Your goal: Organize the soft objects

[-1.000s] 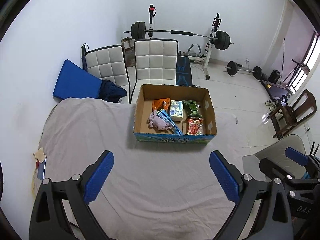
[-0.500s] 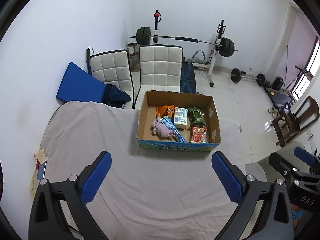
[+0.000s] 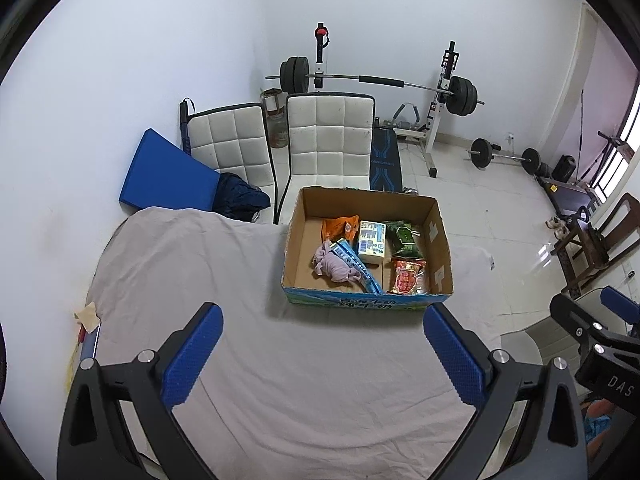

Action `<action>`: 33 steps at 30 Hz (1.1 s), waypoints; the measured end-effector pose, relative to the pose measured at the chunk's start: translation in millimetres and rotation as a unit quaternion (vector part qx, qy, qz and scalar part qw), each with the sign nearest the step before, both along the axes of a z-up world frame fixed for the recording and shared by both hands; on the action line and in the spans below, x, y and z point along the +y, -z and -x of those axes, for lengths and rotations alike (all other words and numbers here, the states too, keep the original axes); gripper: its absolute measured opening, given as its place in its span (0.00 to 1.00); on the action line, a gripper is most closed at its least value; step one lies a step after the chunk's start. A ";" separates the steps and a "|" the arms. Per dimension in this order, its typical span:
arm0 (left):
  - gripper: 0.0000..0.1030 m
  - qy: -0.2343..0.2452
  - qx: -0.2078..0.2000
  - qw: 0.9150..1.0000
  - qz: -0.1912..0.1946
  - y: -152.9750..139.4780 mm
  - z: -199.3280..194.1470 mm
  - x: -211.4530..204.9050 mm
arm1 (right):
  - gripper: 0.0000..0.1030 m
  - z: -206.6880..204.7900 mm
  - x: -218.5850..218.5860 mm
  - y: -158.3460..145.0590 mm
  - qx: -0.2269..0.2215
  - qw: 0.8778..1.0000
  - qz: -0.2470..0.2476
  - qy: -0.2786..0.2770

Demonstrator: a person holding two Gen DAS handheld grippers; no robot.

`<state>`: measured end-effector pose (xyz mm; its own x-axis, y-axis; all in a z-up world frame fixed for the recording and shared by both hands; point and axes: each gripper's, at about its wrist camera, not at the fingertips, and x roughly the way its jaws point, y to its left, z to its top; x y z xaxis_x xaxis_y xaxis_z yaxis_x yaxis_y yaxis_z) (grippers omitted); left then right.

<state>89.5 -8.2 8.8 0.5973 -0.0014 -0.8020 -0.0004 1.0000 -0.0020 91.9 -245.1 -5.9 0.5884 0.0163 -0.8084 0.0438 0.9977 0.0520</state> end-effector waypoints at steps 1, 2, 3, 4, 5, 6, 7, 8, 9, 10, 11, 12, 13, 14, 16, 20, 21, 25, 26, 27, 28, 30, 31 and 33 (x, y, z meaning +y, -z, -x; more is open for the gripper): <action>1.00 0.000 0.001 1.000 -0.001 0.8 -0.2 -0.4 | 1.00 -0.4 -0.5 0.6 -0.001 1.000 0.003 0.002; 1.00 0.001 0.002 1.000 0.000 1.6 0.4 -0.1 | 1.00 -1.5 -0.3 1.4 -0.001 1.000 0.006 0.003; 1.00 0.000 0.002 1.000 -0.001 2.4 0.3 -0.1 | 1.00 -2.4 -0.5 1.9 0.000 1.000 0.004 0.003; 1.00 0.000 0.001 1.000 -0.002 2.3 0.1 -0.2 | 1.00 -2.7 -0.5 2.4 0.000 1.000 0.004 0.003; 1.00 -0.001 0.000 1.000 -0.004 2.9 -0.6 -0.9 | 1.00 -2.9 -0.7 2.4 -0.001 1.000 0.008 0.004; 1.00 -0.001 0.000 1.000 -0.005 4.0 -1.9 -1.4 | 1.00 -3.7 -0.4 3.1 -0.002 1.000 0.011 0.004; 1.00 -0.002 0.001 1.000 -0.006 4.9 -2.3 -1.5 | 1.00 -3.6 -0.3 2.9 -0.003 1.000 0.011 0.005; 1.00 -0.001 0.002 1.000 -0.007 5.6 -3.1 -1.8 | 1.00 -3.7 -0.1 2.9 -0.002 1.000 0.009 0.004; 1.00 -0.002 0.002 1.000 -0.007 5.8 -3.2 -1.7 | 1.00 -4.0 0.0 2.9 -0.001 1.000 0.009 0.004; 1.00 -0.002 0.001 1.000 -0.008 5.9 -3.4 -2.1 | 1.00 -3.9 -0.1 3.0 -0.002 1.000 0.012 0.004; 1.00 -0.003 0.002 1.000 -0.009 6.4 -3.5 -2.3 | 1.00 -3.8 0.2 3.0 -0.003 1.000 0.012 0.004; 1.00 -0.003 0.003 1.000 -0.009 6.5 -3.8 -2.5 | 1.00 -4.2 0.9 2.9 -0.004 1.000 0.012 0.002; 1.00 -0.003 0.002 1.000 -0.008 6.5 -3.6 -2.5 | 1.00 -4.0 1.6 3.0 -0.005 1.000 0.013 0.001; 1.00 -0.003 0.002 1.000 -0.009 6.6 -3.9 -2.5 | 1.00 -4.0 2.1 2.5 -0.006 1.000 0.014 0.001; 1.00 -0.002 0.003 1.000 -0.008 6.4 -3.9 -2.4 | 1.00 -4.0 3.2 2.0 -0.007 1.000 0.014 -0.001; 1.00 -0.001 0.003 1.000 -0.009 7.1 -4.8 -2.4 | 1.00 -4.5 3.8 1.3 -0.008 1.000 0.014 -0.003; 1.00 -0.001 0.002 1.000 -0.009 7.7 -4.8 -2.8 | 1.00 -4.3 3.8 1.1 -0.008 1.000 0.013 -0.002; 1.00 -0.002 0.002 1.000 -0.009 8.8 -5.3 -2.9 | 1.00 -4.4 4.3 -0.1 -0.009 1.000 0.015 -0.002; 1.00 -0.002 0.002 1.000 -0.009 9.0 -5.1 -3.2 | 1.00 -4.6 4.4 -0.1 -0.010 1.000 0.015 -0.002; 1.00 -0.002 0.002 1.000 -0.009 8.6 -4.7 -2.9 | 1.00 -4.8 4.9 -0.9 -0.010 1.000 0.016 -0.001; 1.00 -0.002 0.002 1.000 -0.009 8.4 -4.9 -2.9 | 1.00 -5.2 4.6 -1.8 -0.011 1.000 0.017 -0.001; 1.00 -0.001 0.003 1.000 -0.009 8.4 -5.3 -2.7 | 1.00 -5.7 4.4 -1.9 -0.010 1.000 0.017 -0.001; 1.00 -0.001 0.003 1.000 -0.009 9.0 -5.4 -3.0 | 1.00 -5.5 4.3 -2.6 -0.011 1.000 0.018 -0.001; 1.00 -0.002 0.004 1.000 -0.010 9.7 -5.7 -3.0 | 1.00 -5.9 3.9 -2.5 -0.011 1.000 0.018 -0.001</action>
<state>95.1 -11.2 -0.9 0.5914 0.0171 -0.8062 -0.0037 0.9998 0.0185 97.8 -241.2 -3.4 0.6062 -0.0121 -0.7952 0.0408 0.9990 0.0160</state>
